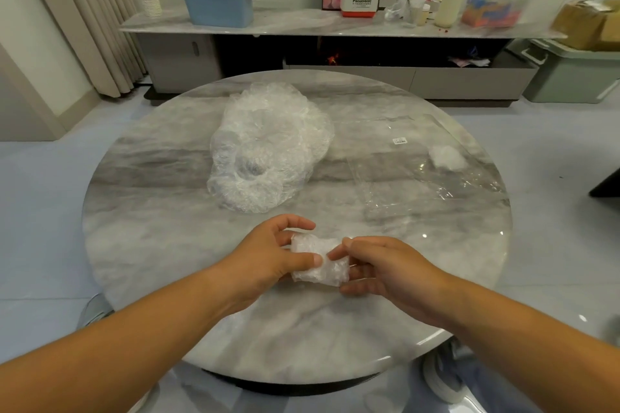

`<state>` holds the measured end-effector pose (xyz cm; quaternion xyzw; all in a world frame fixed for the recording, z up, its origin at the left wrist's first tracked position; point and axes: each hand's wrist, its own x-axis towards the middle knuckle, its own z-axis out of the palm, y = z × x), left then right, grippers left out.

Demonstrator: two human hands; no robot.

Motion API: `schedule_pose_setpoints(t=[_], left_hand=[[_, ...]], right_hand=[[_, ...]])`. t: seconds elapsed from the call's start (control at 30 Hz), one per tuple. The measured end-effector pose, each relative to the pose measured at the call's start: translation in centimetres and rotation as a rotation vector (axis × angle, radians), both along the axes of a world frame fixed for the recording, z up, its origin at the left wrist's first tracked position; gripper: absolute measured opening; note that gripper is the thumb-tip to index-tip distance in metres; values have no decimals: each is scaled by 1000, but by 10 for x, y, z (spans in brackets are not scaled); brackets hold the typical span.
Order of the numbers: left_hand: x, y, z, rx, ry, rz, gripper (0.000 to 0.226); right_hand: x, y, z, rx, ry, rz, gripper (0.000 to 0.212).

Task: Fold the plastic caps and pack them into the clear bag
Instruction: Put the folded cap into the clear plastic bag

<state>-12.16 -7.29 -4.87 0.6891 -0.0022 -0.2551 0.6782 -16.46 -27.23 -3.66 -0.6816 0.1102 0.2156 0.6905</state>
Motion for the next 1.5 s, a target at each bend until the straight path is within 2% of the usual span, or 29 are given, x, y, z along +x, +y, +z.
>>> schedule_pose_setpoints(t=[0.13, 0.23, 0.33, 0.4, 0.53, 0.67, 0.73, 0.8, 0.87, 0.9, 1.07, 1.2, 1.3, 1.5], left_hand=[[7, -29, 10, 82, -106, -72, 44], [24, -54, 18, 194, -213, -75, 24], [54, -85, 15, 415, -531, -209, 29], [73, -108, 11, 517, -700, -311, 32], [106, -155, 0, 714, -786, -585, 44], [104, -171, -12, 858, -866, -786, 48], [97, -169, -18, 918, -947, -857, 52], [92, -168, -23, 951, -1026, -877, 65], [89, -168, -27, 994, -1044, -858, 83], [88, -168, -29, 1019, -1033, -846, 85], [86, -171, -30, 1120, -992, -795, 75], [84, -170, -31, 1059, -982, -851, 81], [86, -172, -32, 1066, -968, -847, 72], [85, -173, -34, 1139, -937, -837, 82]], right_hand=[[11, -30, 9, -171, -77, -57, 36], [33, -66, 24, -236, -191, -257, 40], [65, -106, 40, -177, -279, -529, 40], [83, -124, 43, -142, -274, -621, 42], [99, -150, 23, -133, -162, -625, 49], [91, -170, 1, -163, -89, -646, 54], [84, -175, -6, -165, -80, -647, 57], [75, -180, -10, -138, -75, -662, 58], [69, -183, -13, -104, -71, -660, 59], [67, -186, -15, -97, -68, -657, 60], [62, -192, -27, -203, -115, -588, 67], [63, -193, -37, -270, -172, -492, 73], [62, -194, -42, -290, -195, -470, 74], [61, -197, -46, -370, -227, -431, 74]])
